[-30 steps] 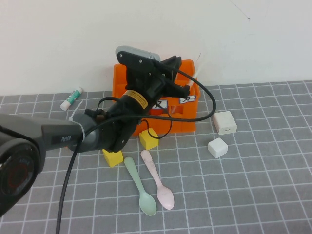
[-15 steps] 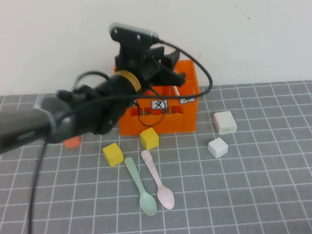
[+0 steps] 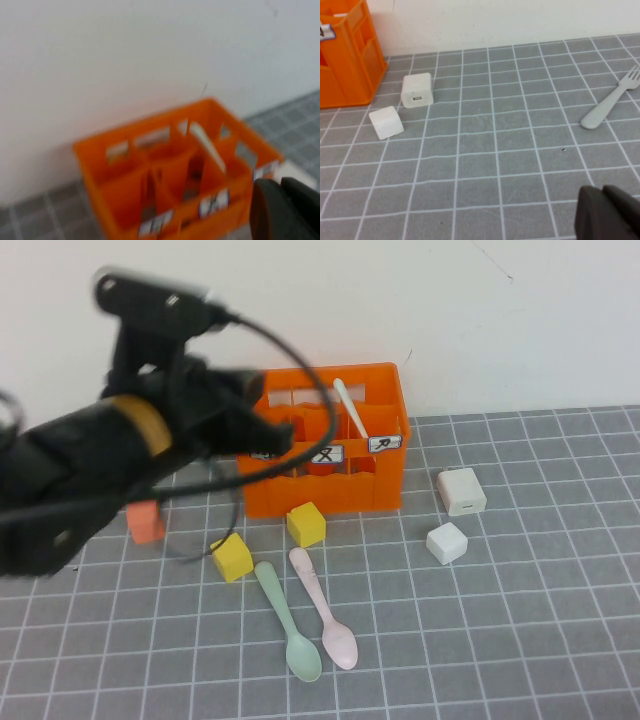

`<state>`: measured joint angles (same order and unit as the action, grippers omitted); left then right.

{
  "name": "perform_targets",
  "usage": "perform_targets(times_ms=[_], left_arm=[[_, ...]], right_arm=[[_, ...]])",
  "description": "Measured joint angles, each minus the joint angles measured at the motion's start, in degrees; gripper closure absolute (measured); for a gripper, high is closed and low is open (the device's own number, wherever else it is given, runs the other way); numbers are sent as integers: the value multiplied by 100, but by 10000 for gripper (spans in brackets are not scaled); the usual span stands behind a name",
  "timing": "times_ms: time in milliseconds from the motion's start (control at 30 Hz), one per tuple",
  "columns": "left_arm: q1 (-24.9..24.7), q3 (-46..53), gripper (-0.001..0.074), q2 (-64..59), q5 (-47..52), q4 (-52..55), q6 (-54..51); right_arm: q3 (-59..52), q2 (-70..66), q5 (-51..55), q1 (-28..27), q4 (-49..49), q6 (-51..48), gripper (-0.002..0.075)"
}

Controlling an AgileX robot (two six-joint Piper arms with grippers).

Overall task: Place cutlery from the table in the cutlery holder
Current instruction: Pick up the spoon

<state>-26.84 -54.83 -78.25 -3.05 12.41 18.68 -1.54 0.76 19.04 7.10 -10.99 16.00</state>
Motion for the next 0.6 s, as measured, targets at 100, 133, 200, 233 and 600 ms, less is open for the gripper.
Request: perform_targets(times_ms=[100, 133, 200, 233, 600], left_arm=[[0, 342, 733, 548, 598, 0, 0], [0, 477, 734, 746, 754, 0, 0], [0, 731, 734, 1108, 950, 0, 0], [0, 891, 734, 1322, 982, 21, 0], [0, 2788, 735, 3467, 932, 17, 640]], right_arm=[[0, 0, 0, 0, 0, 0, 729], [0, 0, 0, 0, 0, 0, 729], [0, 0, 0, 0, 0, 0, 729], [0, 0, 0, 0, 0, 0, 729], [0, 0, 0, 0, 0, 0, 729]])
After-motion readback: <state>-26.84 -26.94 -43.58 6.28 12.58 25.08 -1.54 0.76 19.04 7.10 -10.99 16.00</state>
